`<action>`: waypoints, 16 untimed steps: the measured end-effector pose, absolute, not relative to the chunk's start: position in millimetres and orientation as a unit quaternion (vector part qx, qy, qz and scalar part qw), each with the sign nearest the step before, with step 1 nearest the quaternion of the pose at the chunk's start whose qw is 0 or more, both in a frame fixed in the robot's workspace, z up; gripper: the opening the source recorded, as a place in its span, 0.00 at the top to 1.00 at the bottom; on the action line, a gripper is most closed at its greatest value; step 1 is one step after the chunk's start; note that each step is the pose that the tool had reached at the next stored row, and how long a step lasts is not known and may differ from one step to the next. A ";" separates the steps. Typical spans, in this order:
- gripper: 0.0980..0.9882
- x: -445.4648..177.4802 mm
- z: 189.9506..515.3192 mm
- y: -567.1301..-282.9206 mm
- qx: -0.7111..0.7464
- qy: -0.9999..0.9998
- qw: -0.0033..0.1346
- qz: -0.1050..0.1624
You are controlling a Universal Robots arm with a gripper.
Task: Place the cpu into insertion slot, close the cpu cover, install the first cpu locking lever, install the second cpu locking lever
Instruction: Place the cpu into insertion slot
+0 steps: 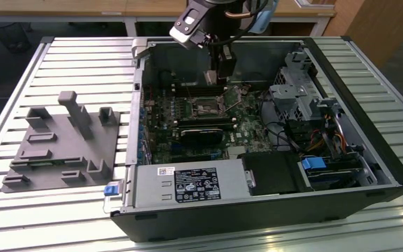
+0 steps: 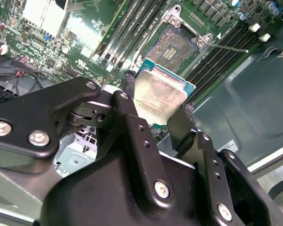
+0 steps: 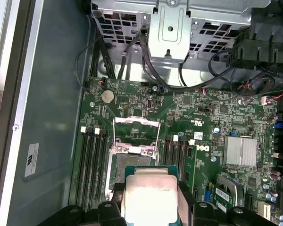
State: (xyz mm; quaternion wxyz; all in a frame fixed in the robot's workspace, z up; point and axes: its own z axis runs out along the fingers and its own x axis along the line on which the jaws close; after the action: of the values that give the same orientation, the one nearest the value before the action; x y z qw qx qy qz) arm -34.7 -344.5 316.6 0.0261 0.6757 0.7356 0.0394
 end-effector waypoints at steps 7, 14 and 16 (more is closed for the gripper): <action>0.52 -35.0 313.6 -343.8 0.676 0.736 0.026 0.039; 0.52 -35.3 303.9 -339.6 0.677 0.734 0.026 0.039; 0.52 -35.3 300.6 -338.4 0.680 0.732 0.026 0.039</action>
State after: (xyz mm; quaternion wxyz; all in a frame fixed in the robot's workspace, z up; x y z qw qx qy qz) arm -35.3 -338.4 300.6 0.0264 0.6799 0.7318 0.0392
